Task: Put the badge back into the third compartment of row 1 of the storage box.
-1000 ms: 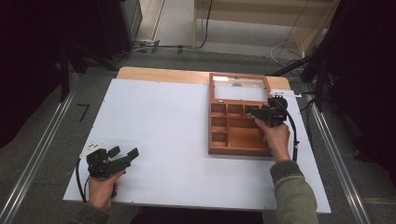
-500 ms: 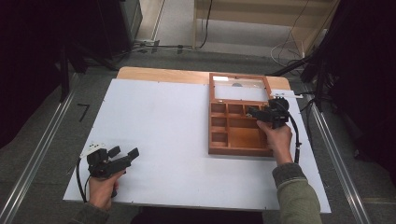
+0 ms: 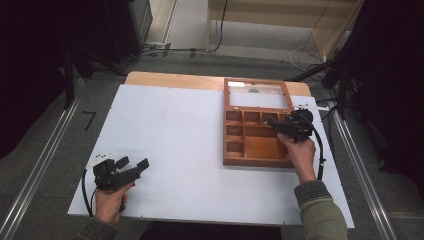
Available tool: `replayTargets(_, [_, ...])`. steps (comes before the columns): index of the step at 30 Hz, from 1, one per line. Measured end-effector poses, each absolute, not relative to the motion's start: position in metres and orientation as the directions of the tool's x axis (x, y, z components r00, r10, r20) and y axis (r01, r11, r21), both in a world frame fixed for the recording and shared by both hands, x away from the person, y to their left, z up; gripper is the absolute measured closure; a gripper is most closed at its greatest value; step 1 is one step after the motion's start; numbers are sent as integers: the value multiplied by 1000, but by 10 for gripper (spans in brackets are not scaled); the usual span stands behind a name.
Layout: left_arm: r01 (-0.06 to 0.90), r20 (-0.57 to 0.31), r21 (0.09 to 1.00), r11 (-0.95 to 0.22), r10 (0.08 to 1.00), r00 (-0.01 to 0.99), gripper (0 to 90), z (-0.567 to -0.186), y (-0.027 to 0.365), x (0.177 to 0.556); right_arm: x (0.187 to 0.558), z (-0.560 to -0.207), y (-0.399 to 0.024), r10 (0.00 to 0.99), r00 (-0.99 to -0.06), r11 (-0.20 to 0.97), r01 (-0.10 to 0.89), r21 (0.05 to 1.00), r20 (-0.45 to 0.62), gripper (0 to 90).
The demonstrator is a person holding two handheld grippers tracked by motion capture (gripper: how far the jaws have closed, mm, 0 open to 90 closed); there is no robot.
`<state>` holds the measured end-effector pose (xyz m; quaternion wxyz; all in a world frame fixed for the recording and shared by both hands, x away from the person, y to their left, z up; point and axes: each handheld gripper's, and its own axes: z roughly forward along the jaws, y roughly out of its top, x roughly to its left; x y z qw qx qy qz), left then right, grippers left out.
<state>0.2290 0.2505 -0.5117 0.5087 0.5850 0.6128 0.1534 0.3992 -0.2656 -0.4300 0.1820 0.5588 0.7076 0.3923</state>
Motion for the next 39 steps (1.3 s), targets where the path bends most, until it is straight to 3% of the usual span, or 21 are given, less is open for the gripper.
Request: replayTargets(39, [562, -438, 785, 261, 875, 206, 95, -512, 250, 229, 342, -427, -276, 899, -383, 61, 587, 807, 211, 232])
